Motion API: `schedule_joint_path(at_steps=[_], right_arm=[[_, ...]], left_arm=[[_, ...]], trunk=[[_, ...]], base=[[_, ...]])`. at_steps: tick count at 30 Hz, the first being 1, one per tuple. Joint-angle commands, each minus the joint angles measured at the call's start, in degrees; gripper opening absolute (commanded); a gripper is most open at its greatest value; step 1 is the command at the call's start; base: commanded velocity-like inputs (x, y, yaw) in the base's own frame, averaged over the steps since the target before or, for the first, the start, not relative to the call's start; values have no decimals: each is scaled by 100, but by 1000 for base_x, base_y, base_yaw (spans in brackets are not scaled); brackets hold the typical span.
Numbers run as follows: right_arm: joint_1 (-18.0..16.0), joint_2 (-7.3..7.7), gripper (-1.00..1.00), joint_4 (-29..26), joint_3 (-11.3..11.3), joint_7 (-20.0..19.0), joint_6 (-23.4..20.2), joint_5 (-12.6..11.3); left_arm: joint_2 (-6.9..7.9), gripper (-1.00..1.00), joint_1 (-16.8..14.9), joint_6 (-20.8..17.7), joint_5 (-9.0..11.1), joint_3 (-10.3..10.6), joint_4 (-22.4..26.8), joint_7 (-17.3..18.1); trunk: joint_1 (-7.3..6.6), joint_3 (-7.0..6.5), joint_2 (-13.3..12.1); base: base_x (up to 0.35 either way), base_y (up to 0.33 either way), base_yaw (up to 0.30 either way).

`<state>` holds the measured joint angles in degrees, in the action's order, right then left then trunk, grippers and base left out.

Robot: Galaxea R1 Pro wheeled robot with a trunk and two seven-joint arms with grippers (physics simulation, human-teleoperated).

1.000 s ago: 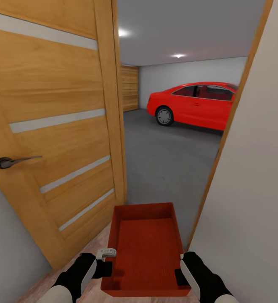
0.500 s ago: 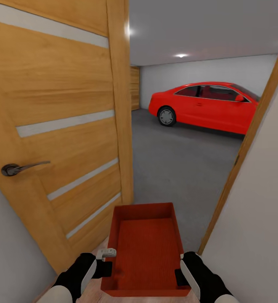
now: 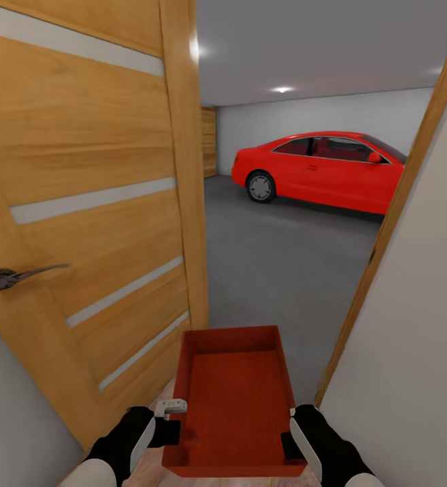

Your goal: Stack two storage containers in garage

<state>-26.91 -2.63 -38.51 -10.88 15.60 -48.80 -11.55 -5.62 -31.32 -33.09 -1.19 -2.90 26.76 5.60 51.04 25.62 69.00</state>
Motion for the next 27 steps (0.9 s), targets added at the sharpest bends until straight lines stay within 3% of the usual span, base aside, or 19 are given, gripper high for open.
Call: schedule_joint_path(at_steps=[1,19,27], right_arm=[[-8,-80,-100,-10,-11,22,54,-374],[-8,-80,-100,-13,-11,22,53,-374],[-8,-80,-100,-15,-11,22,55,-374]], left_arm=[[-10,-100,3,-40,84,-9,10,18],[-10,-100,3,-40,86,-13,6,17],[-10,-100,3,-40,93,-11,6,20]], trunk=[[0,6,4],[0,6,4],[0,6,4]], base=[[0,0,-259],[0,0,-270],[0,125,-48]])
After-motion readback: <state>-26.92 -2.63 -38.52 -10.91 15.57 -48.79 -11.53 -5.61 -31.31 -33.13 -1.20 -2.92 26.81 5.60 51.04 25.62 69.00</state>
